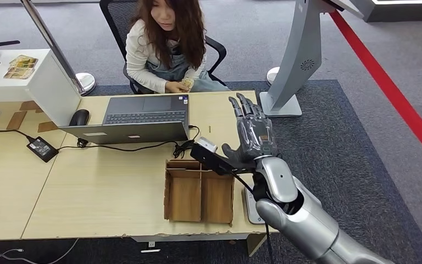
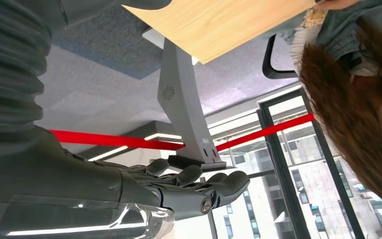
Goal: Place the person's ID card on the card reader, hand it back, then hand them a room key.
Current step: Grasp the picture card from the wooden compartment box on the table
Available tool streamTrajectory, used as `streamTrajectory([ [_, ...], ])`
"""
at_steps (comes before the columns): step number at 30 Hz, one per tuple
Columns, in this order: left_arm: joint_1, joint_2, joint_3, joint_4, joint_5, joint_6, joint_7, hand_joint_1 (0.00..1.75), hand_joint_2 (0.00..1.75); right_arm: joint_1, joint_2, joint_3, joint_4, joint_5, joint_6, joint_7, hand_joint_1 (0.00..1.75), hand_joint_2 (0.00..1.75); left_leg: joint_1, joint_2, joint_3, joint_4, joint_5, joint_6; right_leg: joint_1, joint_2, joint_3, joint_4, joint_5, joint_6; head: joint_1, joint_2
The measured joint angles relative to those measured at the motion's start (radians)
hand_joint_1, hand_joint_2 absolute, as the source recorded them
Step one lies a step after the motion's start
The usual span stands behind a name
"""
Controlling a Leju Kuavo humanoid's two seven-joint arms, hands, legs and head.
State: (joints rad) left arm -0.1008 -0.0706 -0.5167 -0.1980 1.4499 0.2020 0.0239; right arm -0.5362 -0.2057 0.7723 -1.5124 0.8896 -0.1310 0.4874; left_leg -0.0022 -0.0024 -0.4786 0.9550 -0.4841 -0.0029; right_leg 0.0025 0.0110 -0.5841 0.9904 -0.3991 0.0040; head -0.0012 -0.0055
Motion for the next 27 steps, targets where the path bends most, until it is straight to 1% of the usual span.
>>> streamTrajectory([
  [5,-0.001,0.0,0.008,0.0,0.003,0.004,0.005,0.0,0.0,0.09,-0.051,0.003,-0.146,0.044,0.044,0.015,0.0,1.75,0.0,0.0,-0.001,0.0,0.0,0.0,0.0,0.0,0.0,0.0,0.0,0.0,0.0,0.0],
  [9,-0.001,-0.001,0.012,0.0,0.007,0.003,0.001,0.0,0.0,0.125,-0.063,0.013,-0.229,0.048,0.063,0.015,0.0,1.75,0.0,0.0,-0.001,0.0,0.0,0.0,0.0,0.0,0.0,0.0,0.0,0.0,0.0,0.0],
  [13,0.0,-0.004,0.018,0.0,0.012,0.003,-0.013,0.0,0.0,0.139,-0.064,0.023,-0.291,0.053,0.072,0.015,0.09,1.75,0.0,0.0,-0.001,0.0,0.001,0.0,0.0,0.0,0.0,0.0,0.0,0.0,0.0,0.0],
  [15,0.0,-0.007,0.022,0.0,0.013,0.004,-0.018,0.0,0.0,0.142,-0.064,0.028,-0.313,0.055,0.075,0.014,0.1,1.75,0.0,0.0,-0.001,0.0,0.001,0.0,0.0,0.0,0.0,0.0,0.0,0.0,0.0,0.0],
  [18,0.0,-0.009,0.026,0.001,0.013,0.005,-0.021,0.0,0.0,0.146,-0.064,0.035,-0.335,0.057,0.08,0.014,0.17,1.75,0.0,0.0,-0.001,0.0,0.001,0.0,0.0,0.0,0.0,0.0,0.0,0.0,0.0,0.0],
  [20,0.0,-0.009,0.027,0.001,0.013,0.005,-0.022,0.0,0.0,0.15,-0.064,0.038,-0.342,0.056,0.082,0.013,0.29,1.75,0.0,0.0,-0.001,0.0,0.0,0.0,0.0,0.0,0.0,0.0,0.0,0.0,0.0,0.0],
  [22,0.0,-0.01,0.028,0.001,0.013,0.005,-0.022,0.0,0.0,0.155,-0.064,0.041,-0.342,0.052,0.085,0.014,0.37,1.75,0.0,0.0,-0.001,0.0,0.0,0.0,-0.001,0.0,0.0,0.0,0.0,0.0,0.0,0.0],
  [27,0.0,-0.011,0.033,0.001,0.018,0.004,-0.022,0.0,0.0,0.167,-0.064,0.05,-0.329,0.041,0.082,0.02,0.32,1.75,0.0,0.0,-0.001,0.0,0.001,0.0,-0.001,0.0,0.0,0.0,0.0,0.0,0.0,0.0],
])
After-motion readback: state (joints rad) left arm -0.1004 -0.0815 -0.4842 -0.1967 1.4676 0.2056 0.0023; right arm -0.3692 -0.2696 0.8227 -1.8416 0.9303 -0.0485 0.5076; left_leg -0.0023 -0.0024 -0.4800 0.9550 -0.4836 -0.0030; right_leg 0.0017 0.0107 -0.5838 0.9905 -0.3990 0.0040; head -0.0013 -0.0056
